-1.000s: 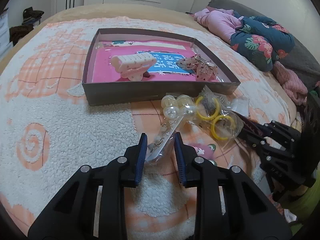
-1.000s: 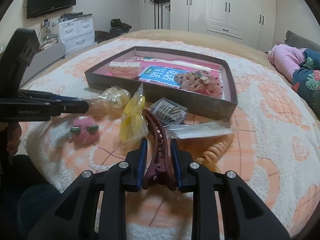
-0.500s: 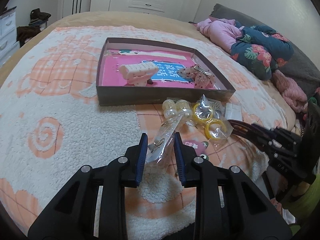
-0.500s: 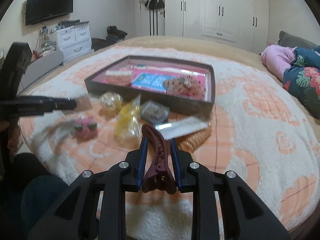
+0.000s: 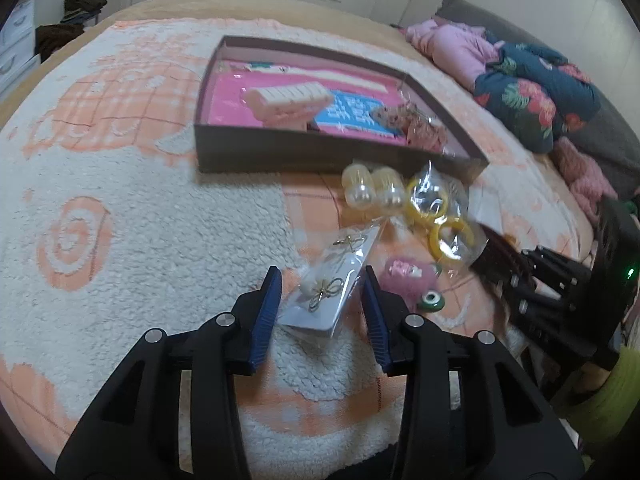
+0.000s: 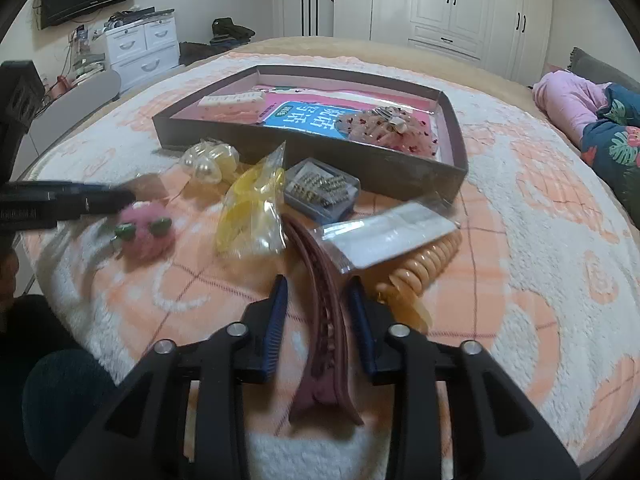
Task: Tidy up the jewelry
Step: 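Lift both items into the box and open both tools to release them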
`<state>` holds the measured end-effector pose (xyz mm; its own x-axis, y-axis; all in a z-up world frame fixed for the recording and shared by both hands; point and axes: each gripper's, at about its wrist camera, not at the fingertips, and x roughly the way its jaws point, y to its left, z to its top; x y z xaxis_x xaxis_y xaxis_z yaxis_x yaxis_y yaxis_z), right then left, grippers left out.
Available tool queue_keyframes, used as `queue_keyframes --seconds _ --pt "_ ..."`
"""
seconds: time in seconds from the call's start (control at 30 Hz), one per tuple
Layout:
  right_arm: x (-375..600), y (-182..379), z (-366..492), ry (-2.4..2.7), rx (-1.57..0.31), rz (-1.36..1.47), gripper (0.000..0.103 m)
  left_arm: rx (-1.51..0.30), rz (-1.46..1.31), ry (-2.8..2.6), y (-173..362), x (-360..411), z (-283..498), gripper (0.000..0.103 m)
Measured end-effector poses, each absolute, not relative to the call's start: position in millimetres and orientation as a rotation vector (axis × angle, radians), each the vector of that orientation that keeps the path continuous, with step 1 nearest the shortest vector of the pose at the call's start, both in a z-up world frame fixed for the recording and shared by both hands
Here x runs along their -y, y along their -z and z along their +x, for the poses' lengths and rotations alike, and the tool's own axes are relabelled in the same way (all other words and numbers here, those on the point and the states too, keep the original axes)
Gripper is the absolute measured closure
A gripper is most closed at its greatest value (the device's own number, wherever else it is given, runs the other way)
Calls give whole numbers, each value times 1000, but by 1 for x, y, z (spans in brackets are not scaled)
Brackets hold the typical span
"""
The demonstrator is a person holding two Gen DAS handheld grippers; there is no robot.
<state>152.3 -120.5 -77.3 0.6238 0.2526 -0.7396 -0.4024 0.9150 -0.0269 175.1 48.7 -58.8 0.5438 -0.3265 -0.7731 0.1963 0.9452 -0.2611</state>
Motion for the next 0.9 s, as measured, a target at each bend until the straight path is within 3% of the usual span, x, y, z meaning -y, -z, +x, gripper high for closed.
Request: queue_keyframes --seconds 0.2,0.9 --pt "126 61 140 -396 -741 -194 89 -913 -102 317 52 -42 170 82" --pt "179 6 173 -309 -646 -51 89 -708 -126 357 -19 -20 201 83"
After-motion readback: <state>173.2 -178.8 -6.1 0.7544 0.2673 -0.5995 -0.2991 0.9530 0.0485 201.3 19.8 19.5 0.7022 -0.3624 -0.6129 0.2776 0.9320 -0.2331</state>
